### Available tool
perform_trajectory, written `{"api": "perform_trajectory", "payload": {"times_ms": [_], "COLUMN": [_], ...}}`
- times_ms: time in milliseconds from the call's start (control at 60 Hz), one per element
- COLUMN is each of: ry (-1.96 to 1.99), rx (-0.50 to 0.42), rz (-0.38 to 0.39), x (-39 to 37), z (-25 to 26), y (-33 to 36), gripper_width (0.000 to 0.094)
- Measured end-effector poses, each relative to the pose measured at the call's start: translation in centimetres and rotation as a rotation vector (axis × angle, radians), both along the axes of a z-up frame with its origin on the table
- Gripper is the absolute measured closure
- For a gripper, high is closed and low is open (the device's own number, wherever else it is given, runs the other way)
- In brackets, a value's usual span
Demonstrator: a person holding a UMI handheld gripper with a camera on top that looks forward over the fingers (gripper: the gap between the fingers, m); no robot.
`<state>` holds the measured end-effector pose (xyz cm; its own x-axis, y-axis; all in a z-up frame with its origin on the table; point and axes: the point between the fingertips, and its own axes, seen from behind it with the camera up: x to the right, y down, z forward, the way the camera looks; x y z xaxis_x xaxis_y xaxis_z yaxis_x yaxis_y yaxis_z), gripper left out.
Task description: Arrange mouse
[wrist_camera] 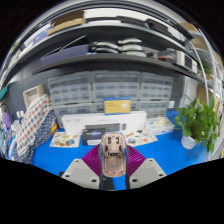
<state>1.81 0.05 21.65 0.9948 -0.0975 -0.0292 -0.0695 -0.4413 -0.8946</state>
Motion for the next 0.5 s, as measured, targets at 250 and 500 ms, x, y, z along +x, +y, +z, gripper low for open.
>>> {"api": "perform_trajectory", "payload": {"times_ms": [250, 500], "ry": [0.000, -0.002], "rx": [-0.158, -0.342], "rz": [0.127, 0.138], "x": [-11.9, -13.5], "z": [-11.0, -22.2], "y": [-2.0, -5.5], "gripper_width": [0.0641, 0.0642]}}
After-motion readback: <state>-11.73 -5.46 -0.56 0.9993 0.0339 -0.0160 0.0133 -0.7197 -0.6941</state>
